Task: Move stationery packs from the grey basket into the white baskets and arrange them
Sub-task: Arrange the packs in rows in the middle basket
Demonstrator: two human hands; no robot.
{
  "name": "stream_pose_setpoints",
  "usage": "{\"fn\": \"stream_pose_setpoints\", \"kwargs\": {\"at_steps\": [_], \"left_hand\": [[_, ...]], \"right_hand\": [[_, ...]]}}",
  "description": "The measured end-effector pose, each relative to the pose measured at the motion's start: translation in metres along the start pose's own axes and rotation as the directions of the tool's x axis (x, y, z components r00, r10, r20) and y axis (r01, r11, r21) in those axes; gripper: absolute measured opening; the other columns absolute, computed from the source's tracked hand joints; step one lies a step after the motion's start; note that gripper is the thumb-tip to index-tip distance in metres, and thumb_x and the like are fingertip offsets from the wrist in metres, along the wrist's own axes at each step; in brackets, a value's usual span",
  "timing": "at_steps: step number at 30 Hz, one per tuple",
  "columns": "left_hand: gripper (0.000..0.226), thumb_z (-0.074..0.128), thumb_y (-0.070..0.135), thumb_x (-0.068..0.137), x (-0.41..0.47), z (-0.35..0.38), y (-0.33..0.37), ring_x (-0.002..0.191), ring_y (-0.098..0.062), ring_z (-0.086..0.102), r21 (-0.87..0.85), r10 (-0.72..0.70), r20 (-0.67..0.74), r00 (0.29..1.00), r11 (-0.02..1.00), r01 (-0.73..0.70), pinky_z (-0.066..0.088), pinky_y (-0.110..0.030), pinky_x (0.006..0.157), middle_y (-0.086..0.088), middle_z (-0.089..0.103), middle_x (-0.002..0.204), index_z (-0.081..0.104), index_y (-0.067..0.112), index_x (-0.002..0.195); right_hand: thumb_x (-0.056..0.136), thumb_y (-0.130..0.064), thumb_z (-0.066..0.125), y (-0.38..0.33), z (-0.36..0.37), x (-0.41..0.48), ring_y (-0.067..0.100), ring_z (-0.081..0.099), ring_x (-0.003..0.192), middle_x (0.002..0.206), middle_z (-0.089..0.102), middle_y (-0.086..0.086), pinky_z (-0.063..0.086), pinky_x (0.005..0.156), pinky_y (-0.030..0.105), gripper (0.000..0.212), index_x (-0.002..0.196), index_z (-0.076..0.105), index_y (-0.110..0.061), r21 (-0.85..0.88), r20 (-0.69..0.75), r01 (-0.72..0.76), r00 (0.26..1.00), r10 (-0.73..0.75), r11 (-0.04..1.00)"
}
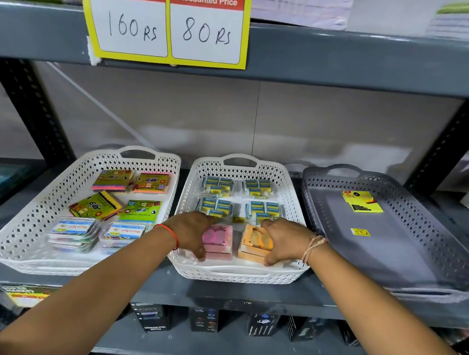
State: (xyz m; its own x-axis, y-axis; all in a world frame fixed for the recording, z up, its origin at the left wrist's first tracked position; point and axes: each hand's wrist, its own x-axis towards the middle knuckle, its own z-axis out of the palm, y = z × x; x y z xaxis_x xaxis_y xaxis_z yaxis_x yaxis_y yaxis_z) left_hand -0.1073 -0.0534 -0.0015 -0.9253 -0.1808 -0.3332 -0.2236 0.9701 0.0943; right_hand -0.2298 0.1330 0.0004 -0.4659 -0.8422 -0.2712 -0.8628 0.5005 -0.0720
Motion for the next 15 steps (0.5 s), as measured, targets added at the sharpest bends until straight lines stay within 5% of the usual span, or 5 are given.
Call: {"fn": "stream_pose_setpoints", "kwargs": {"at_steps": [10,15], "left_hand": [[0.079,0.081,0.033,0.062,-0.001,0.003,-0.002,0.114,-0.029,0.049,-0.013,0.015,-0.042,0.999,1.000,-0.015,0.041,-0.031,0.090,-0.015,0.053,0.127,0.041,0.008,0.126],[0.102,0.077,0.051,0.061,-0.025,0.000,-0.001,0.129,-0.026,0.038,-0.163,0.018,-0.230,0.973,0.985,-0.057,0.033,-0.029,0.106,-0.013,0.039,0.143,0.025,0.011,0.139]], "right_hand": [[0.064,-0.031,0.079,0.002,-0.004,0.004,0.028,0.056,0.099,0.113,0.056,0.015,0.051,0.076,0.033,0.068,0.118,0.046,-0.008,0.013,0.067,0.024,0.997,-0.024,1.000],[0.066,-0.048,0.077,0.007,-0.007,-0.007,0.027,0.036,0.134,0.148,0.036,0.012,0.035,0.111,0.033,0.102,0.144,0.022,-0.012,0.124,0.002,0.064,0.998,-0.065,0.990]]}}
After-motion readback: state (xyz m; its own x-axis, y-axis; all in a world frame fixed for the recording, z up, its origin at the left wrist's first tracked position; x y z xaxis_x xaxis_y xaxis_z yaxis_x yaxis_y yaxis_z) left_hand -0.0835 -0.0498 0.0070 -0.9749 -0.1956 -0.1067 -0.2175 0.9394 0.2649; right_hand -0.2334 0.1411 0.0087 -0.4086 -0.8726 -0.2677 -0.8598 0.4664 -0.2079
